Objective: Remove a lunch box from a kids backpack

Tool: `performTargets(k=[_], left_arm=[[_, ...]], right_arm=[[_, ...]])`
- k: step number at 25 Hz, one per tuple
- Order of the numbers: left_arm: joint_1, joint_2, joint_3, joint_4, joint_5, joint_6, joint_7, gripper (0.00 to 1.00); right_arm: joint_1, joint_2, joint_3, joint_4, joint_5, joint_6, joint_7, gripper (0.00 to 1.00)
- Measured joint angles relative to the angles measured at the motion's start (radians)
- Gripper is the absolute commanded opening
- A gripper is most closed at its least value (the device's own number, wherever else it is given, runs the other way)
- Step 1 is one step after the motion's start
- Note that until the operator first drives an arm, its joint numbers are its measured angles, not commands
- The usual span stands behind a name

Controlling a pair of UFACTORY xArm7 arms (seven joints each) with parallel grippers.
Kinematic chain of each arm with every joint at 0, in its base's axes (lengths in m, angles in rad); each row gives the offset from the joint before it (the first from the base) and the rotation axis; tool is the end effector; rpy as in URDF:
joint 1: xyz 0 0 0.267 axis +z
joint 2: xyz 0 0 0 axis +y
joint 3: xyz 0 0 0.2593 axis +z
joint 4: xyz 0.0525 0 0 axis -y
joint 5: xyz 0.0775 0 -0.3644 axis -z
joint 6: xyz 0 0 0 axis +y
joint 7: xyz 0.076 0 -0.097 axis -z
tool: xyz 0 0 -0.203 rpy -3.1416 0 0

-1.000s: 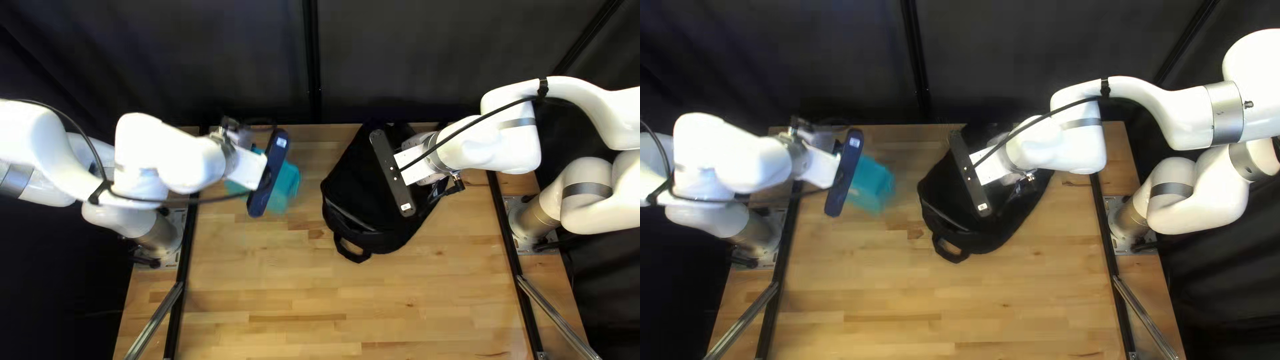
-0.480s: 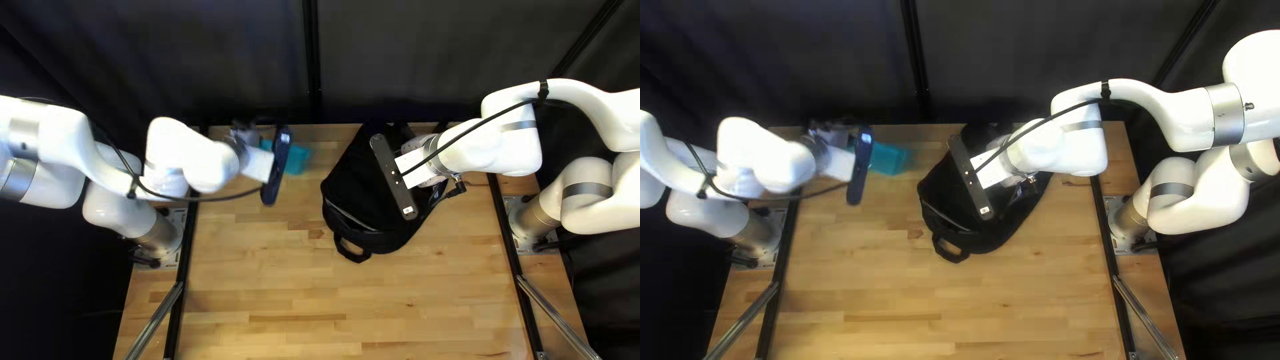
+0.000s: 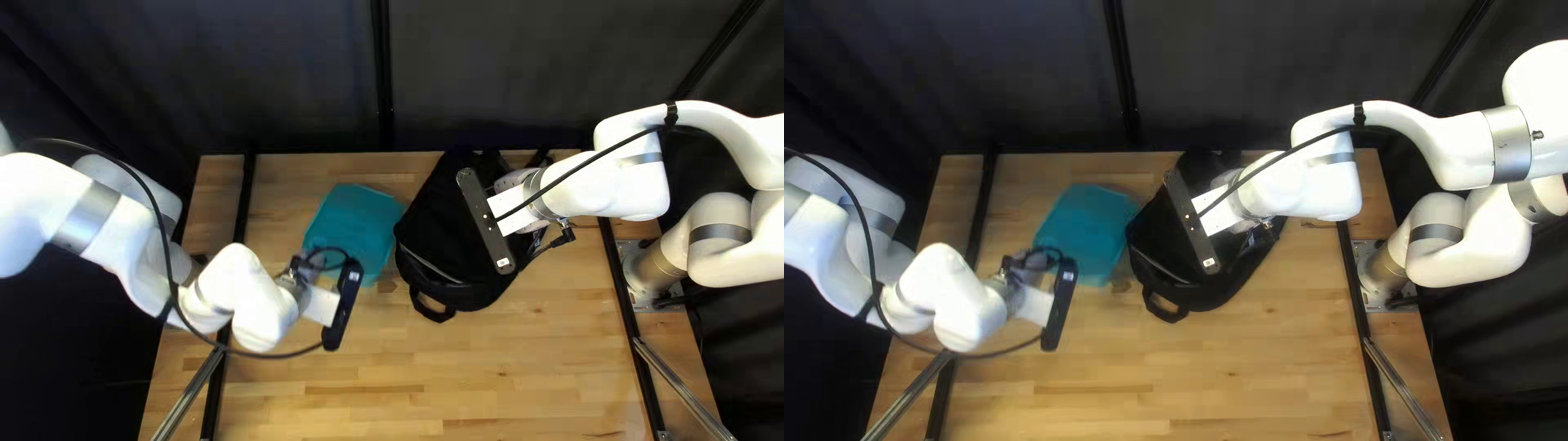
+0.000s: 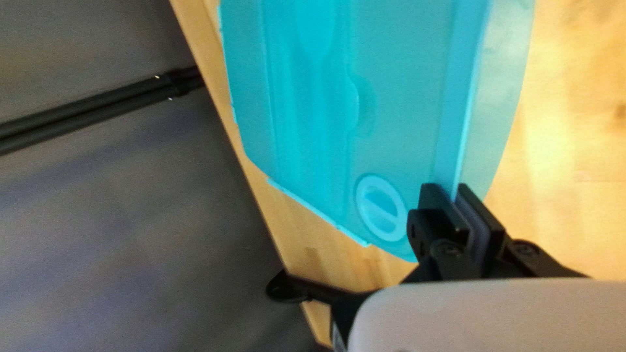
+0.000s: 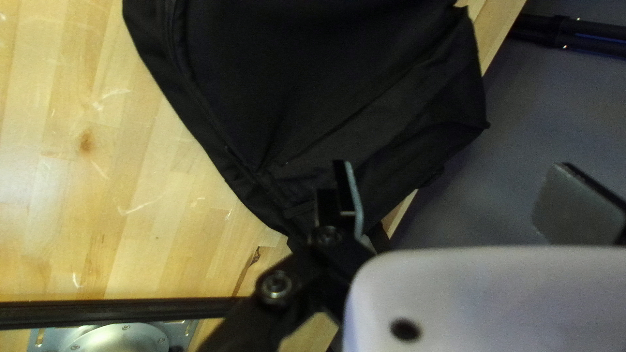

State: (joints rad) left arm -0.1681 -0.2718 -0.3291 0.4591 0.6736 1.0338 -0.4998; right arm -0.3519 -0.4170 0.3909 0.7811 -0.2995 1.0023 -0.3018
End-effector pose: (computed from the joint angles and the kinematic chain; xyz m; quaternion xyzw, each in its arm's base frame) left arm 0.3360 -0.0004 0.0428 -0.9215 0.1987 0.0001 0.3337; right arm 0.4453 -0.0712 0.1922 0.9488 0.2250 0.0459 0.2169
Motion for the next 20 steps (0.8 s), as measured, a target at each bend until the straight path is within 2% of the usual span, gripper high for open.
performTargets(k=[5, 13, 20], left_arm=[[-0.009, 0.02, 0.009, -0.002, -0.06, -0.024, 0.015, 0.0], [-0.009, 0.0, 0.076, 0.011, -0.19, -0.042, 0.163, 0.0], [-0.034, -0.016, 0.077, 0.027, -0.265, -0.008, 0.195, 0.0]], right_arm=[[0.002, -0.01, 0.001, -0.011, 0.002, -0.002, 0.006, 1.0], [-0.002, -0.006, -0.006, -0.018, -0.002, -0.016, 0.0, 1.0], [-0.004, 0.002, -0.008, -0.015, -0.002, -0.021, -0.002, 1.0]])
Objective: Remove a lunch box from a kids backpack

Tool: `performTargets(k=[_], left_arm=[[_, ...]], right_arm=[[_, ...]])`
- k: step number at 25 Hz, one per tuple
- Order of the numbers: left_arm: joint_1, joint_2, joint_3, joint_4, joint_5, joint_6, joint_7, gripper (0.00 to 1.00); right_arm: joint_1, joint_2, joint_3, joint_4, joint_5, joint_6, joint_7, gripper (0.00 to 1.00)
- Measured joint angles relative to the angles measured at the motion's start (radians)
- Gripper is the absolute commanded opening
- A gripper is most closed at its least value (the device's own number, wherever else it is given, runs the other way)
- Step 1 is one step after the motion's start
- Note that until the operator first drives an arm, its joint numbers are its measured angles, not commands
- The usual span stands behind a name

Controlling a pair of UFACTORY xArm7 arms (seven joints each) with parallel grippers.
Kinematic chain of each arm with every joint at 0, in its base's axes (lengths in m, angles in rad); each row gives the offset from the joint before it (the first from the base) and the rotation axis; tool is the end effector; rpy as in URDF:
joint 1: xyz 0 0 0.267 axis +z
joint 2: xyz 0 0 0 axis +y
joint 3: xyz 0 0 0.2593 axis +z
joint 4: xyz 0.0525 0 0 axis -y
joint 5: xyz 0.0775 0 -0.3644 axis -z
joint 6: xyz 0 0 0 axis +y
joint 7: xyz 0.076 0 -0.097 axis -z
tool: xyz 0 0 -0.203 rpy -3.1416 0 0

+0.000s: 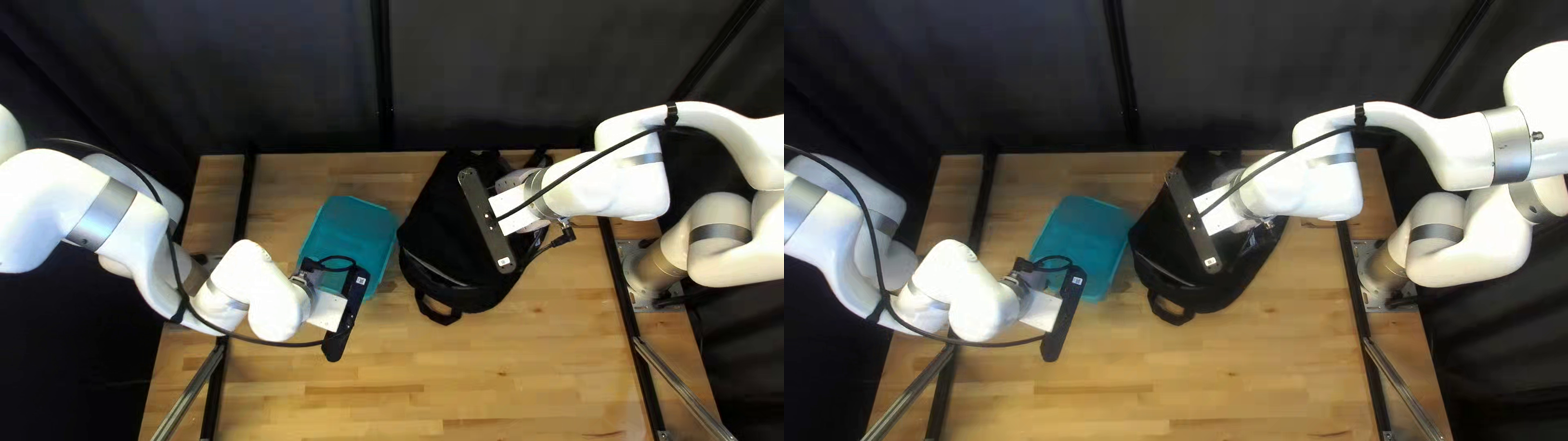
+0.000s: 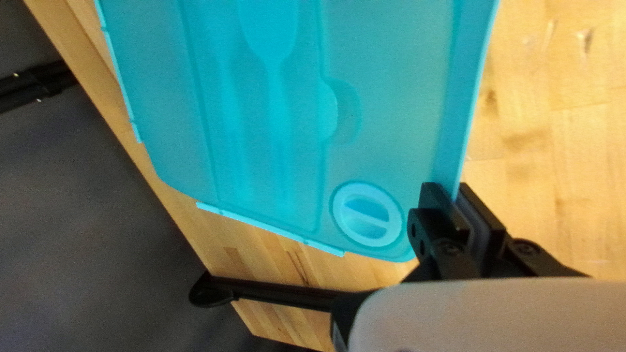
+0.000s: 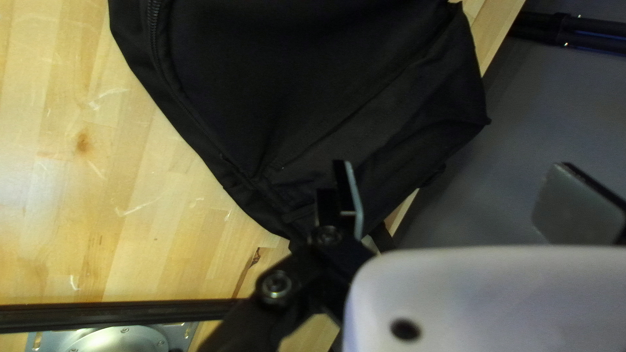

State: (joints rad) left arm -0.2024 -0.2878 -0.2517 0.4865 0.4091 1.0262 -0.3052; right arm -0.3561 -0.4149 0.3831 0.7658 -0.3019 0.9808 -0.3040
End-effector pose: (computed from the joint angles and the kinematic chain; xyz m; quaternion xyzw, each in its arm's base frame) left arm 0.3121 -0.0341 0.0314 -0.9538 0.1890 0.0519 0.2276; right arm 0.4451 -0.0758 0.1865 0.9493 0.2238 0.0472 0.2155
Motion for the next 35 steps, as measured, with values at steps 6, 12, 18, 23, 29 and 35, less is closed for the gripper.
performTargets(k=[6, 12, 18, 23, 29, 35], left_arm=[[-0.004, 0.022, 0.005, 0.008, -0.024, -0.018, 0.011, 0.0], [-0.005, 0.013, 0.026, -0.002, -0.062, -0.045, 0.044, 0.0], [-0.013, 0.001, 0.035, -0.009, -0.097, -0.053, 0.061, 0.0], [-0.012, -0.006, 0.047, -0.024, -0.113, -0.071, 0.073, 0.0], [-0.014, -0.018, 0.061, -0.028, -0.141, -0.071, 0.097, 0.0], [-0.016, -0.024, 0.067, -0.03, -0.155, -0.071, 0.107, 0.0]], right_arm=[[0.0, 0.003, 0.001, 0.004, -0.001, 0.001, 0.0, 1.0], [-0.002, 0.013, 0.005, 0.008, -0.003, -0.003, 0.007, 1.0], [-0.003, 0.019, 0.007, 0.013, -0.003, -0.004, 0.012, 1.0], [-0.003, 0.018, 0.008, 0.015, -0.003, -0.001, 0.012, 1.0], [-0.004, 0.022, 0.009, 0.019, -0.005, 0.001, 0.013, 1.0], [-0.005, 0.026, 0.01, 0.022, -0.006, 0.0, 0.016, 1.0]])
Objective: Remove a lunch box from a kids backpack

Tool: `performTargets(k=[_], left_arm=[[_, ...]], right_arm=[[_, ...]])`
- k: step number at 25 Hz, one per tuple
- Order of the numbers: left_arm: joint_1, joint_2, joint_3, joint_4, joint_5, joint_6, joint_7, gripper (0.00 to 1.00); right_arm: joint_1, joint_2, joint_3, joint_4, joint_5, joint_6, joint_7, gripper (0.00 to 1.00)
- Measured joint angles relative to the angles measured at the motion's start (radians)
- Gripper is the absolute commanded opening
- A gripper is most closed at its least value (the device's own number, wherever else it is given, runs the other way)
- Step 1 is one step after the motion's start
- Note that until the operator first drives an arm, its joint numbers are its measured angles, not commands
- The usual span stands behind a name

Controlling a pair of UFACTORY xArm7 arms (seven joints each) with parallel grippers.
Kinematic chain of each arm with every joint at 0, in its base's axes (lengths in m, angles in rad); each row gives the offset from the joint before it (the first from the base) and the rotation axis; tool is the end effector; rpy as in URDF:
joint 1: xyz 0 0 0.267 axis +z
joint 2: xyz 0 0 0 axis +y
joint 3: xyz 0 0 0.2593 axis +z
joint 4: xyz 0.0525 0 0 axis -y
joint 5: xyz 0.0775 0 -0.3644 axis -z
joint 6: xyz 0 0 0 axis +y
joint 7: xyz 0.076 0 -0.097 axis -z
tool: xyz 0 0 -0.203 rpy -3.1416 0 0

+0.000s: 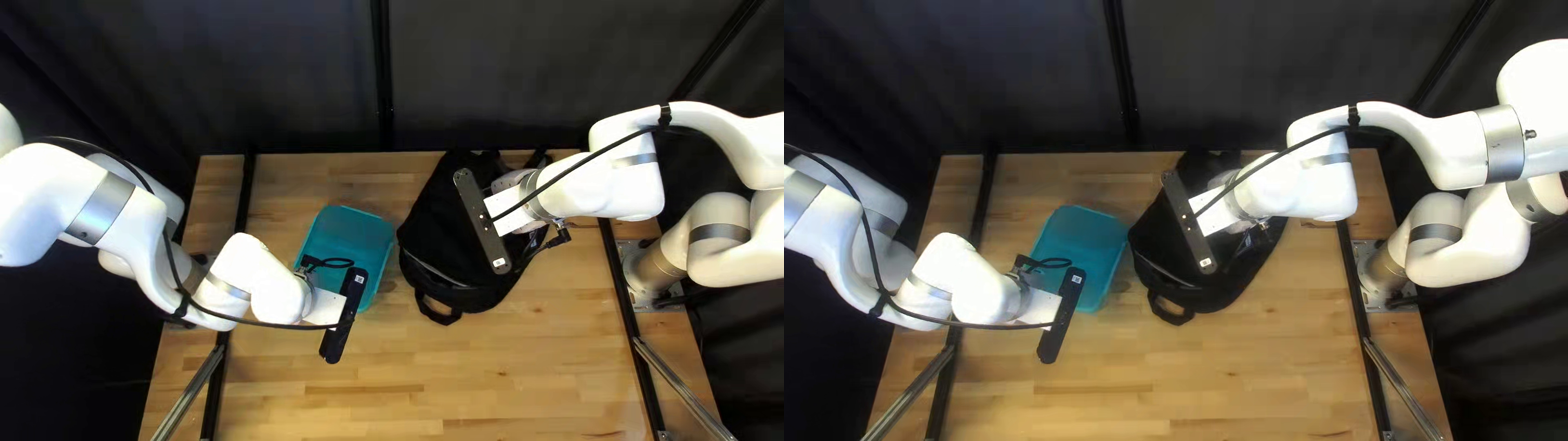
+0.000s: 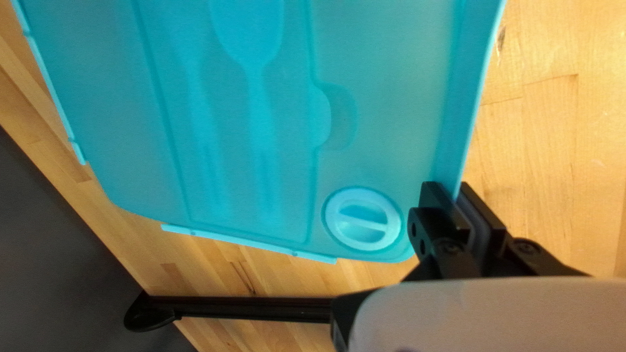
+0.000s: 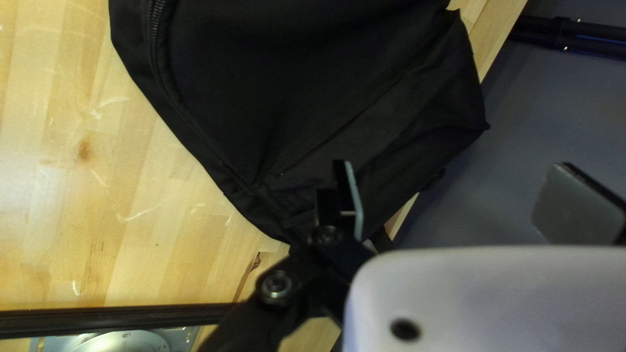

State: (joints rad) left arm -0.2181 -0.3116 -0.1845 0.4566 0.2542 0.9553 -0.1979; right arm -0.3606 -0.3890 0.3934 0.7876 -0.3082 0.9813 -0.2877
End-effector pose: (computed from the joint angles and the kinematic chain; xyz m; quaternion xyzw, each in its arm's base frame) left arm 0.3034 -0.0561 0.0190 -0.9717 0.1760 0.0571 0.1468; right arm 0.4511 -0.0727 0.1858 0.9500 0.2216 0.0477 0.2145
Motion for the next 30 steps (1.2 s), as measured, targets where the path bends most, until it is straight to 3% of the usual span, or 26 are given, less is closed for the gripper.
performTargets(k=[2, 3, 12, 18, 21, 26, 30], left_arm=[[-0.001, -0.001, 0.001, -0.002, -0.003, -0.003, 0.001, 0.77], [-0.001, -0.001, 0.002, -0.002, -0.005, -0.003, 0.001, 1.0], [-0.011, -0.06, 0.01, 0.004, -0.032, 0.049, 0.03, 1.0], [-0.02, -0.215, 0.063, 0.026, -0.065, 0.202, 0.137, 1.0], [-0.012, -0.298, 0.127, 0.059, -0.075, 0.292, 0.237, 1.0], [0.013, -0.347, 0.234, 0.173, -0.071, 0.425, 0.39, 1.0], [0.025, -0.337, 0.295, 0.331, -0.067, 0.547, 0.486, 1.0]], right_arm=[[0.0, 0.001, 0.0, 0.0, 0.0, 0.0, 0.001, 1.0], [0.0, 0.001, 0.001, 0.0, 0.0, 0.0, 0.001, 1.0], [0.0, 0.002, 0.001, 0.0, 0.0, 0.0, 0.004, 1.0], [0.0, -0.004, 0.001, 0.002, 0.001, 0.007, 0.002, 1.0], [0.0, -0.003, 0.001, 0.002, -0.001, 0.007, 0.001, 1.0], [0.0, -0.005, 0.0, 0.004, -0.002, 0.008, -0.003, 1.0], [-0.001, -0.003, -0.001, 0.007, -0.003, 0.01, -0.005, 1.0]])
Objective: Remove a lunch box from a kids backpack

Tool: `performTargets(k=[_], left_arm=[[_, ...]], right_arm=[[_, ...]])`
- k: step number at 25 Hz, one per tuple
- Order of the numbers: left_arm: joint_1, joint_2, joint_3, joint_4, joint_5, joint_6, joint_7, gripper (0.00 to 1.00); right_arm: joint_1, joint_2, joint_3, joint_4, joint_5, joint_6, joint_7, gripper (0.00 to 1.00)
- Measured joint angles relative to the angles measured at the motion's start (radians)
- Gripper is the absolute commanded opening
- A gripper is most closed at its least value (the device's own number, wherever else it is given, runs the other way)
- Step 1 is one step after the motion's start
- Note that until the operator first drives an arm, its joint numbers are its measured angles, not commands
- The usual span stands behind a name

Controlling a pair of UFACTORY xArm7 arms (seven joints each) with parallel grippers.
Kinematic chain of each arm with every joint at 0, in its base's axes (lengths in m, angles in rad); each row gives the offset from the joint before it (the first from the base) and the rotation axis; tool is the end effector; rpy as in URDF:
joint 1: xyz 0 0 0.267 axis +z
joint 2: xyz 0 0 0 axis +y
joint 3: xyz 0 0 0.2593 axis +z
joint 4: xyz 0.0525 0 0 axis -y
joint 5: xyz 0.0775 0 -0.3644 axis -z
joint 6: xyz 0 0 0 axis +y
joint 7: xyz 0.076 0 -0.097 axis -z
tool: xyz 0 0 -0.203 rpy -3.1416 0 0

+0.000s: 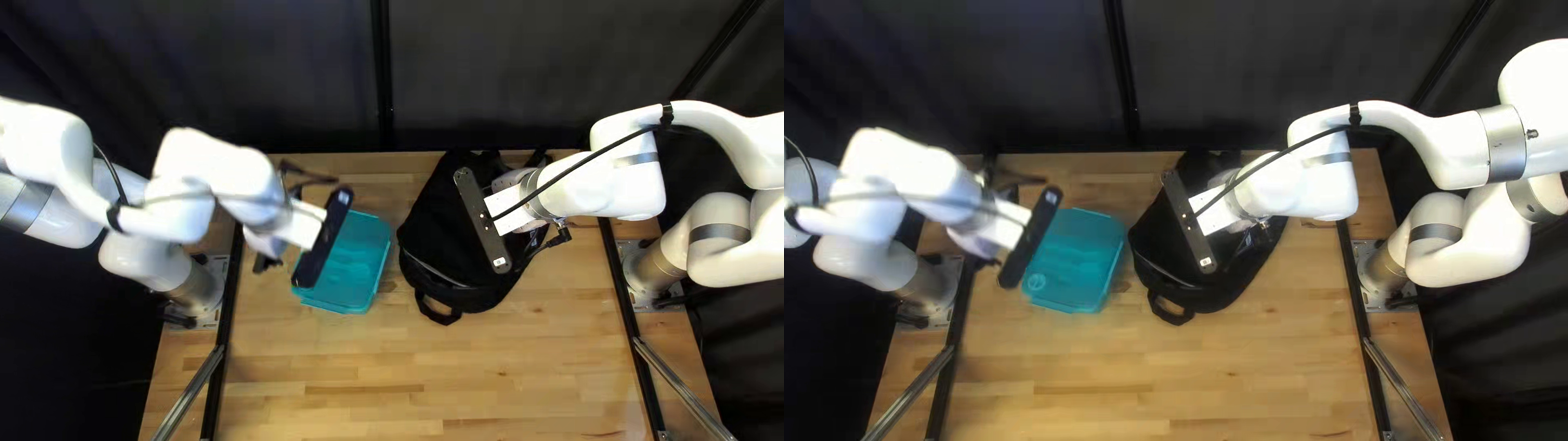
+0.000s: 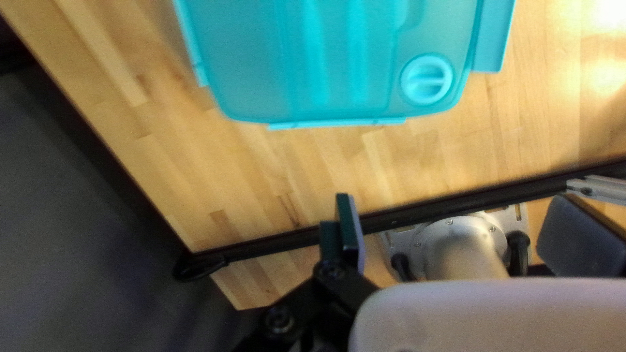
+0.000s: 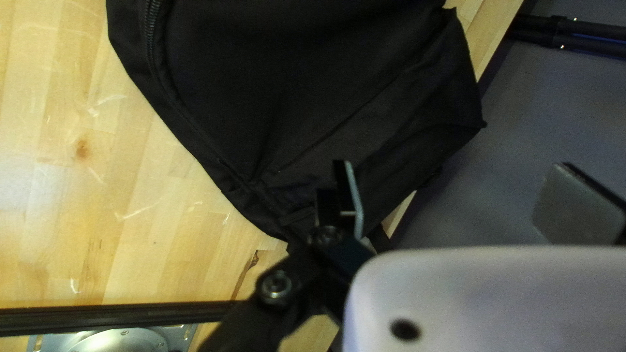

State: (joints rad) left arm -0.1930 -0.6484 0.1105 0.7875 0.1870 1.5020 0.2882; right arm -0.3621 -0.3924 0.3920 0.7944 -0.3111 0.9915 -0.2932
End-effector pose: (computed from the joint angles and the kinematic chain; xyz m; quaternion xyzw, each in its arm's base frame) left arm 0.3171 0.0192 0.2294 -0.9763 0.2053 0.0393 0.0563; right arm 0.4508 -0.0750 0.1898 0.9495 0.2219 0.0465 0.2171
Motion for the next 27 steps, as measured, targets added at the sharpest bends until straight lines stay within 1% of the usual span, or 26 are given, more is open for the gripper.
performTargets(k=[5, 8, 10, 11, 14, 27], left_arm=[[0.002, 0.03, 0.025, 0.203, -0.006, 0.141, 0.056, 1.0], [0.006, 0.042, 0.021, 0.319, -0.001, 0.231, 0.065, 1.0], [0.01, 0.048, 0.01, 0.378, 0.007, 0.277, 0.065, 1.0], [0.01, 0.046, 0.005, 0.392, 0.011, 0.288, 0.064, 1.0], [0.007, 0.035, -0.005, 0.391, 0.016, 0.288, 0.064, 1.0], [0.007, 0.033, -0.006, 0.39, 0.017, 0.287, 0.064, 1.0]], right_arm=[[0.001, -0.009, -0.004, -0.003, 0.004, 0.007, -0.005, 1.0], [0.002, -0.019, -0.006, -0.005, 0.008, 0.016, -0.008, 1.0], [0.004, -0.023, -0.007, -0.005, 0.01, 0.019, -0.011, 1.0], [0.005, -0.025, -0.008, -0.006, 0.01, 0.018, -0.014, 1.0], [0.009, -0.025, -0.01, -0.009, 0.007, 0.002, -0.029, 1.0], [0.01, -0.024, -0.011, -0.01, 0.005, -0.003, -0.033, 1.0]])
